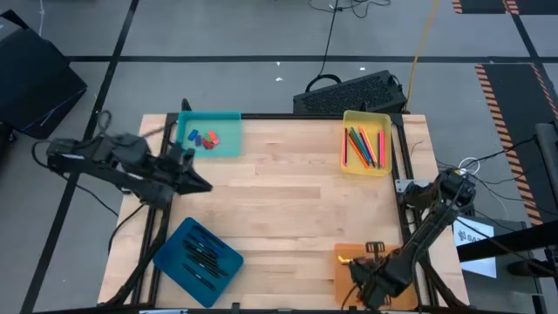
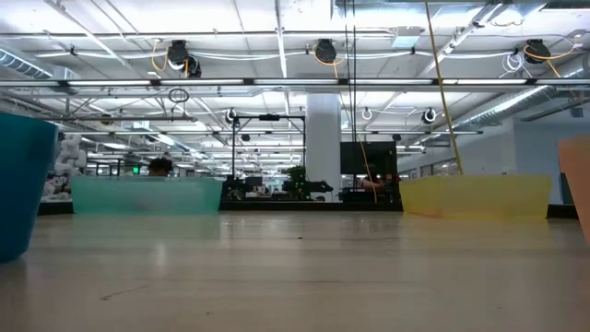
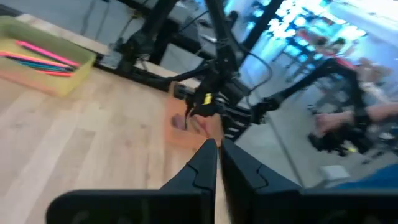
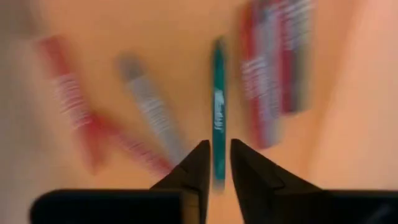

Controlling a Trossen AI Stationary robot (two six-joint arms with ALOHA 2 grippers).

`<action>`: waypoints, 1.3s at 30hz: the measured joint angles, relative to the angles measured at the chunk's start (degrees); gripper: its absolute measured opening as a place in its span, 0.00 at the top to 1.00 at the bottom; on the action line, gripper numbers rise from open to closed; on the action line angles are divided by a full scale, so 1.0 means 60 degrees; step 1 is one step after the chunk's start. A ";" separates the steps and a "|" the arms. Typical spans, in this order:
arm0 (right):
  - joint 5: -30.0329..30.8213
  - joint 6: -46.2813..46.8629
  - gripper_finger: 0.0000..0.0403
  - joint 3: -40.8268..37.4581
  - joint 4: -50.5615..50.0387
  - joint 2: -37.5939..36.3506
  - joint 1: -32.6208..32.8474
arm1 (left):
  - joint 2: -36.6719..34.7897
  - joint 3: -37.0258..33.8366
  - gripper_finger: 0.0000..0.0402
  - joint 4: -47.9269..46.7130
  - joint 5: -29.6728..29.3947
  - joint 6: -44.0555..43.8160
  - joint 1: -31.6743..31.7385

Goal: Sort crayons/erasers/pens/pencils in bins
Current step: Put the green crayon into the orange bin, then return to Home Position

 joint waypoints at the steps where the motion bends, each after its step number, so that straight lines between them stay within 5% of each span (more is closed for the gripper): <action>1: 0.0233 -0.0118 0.85 -0.0150 0.0072 -0.0031 -0.0020 | 0.0195 0.0000 0.94 0.0125 -0.0305 0.0012 -0.0158; 8: 0.0591 -0.1872 0.59 -0.0423 0.0352 -0.1148 -0.0379 | 0.0778 -0.0004 0.94 0.0435 -0.0960 0.0037 -0.0351; 11: 0.1965 -0.2358 0.55 -0.0428 0.0909 -0.2144 -0.0635 | 0.0776 -0.0004 0.96 0.0492 -0.1185 0.0543 -0.0353; 16: 0.3652 -0.3974 0.64 -0.2100 0.4716 -0.3916 -0.1945 | 0.0623 -0.0826 0.98 0.2442 -0.1098 0.2489 -0.0298; 20: 0.3188 -0.5232 0.84 -0.4767 0.9948 -0.5038 -0.3793 | -0.0113 -0.2884 0.99 0.4699 -0.0426 0.3564 -0.0025; 24: 0.1835 -0.5715 0.97 -0.6698 1.4505 -0.6085 -0.5493 | -0.1507 -0.4313 0.99 0.4393 -0.1215 0.3733 0.0505; 31: 0.1808 -0.7450 0.86 -0.9143 1.6346 -0.8305 -0.6733 | -0.3581 -0.5091 0.98 0.1955 -0.1951 0.4096 0.0889; 36: 0.4252 -0.9337 0.84 -1.0129 1.7619 -0.9030 -0.7233 | -0.4106 -0.5812 0.94 0.2399 -0.2222 0.4132 0.1120; 39: 0.4421 -1.0033 0.84 -1.0206 1.7803 -0.9717 -0.7432 | -0.4498 -0.6383 0.92 0.2835 -0.1873 0.3988 0.1490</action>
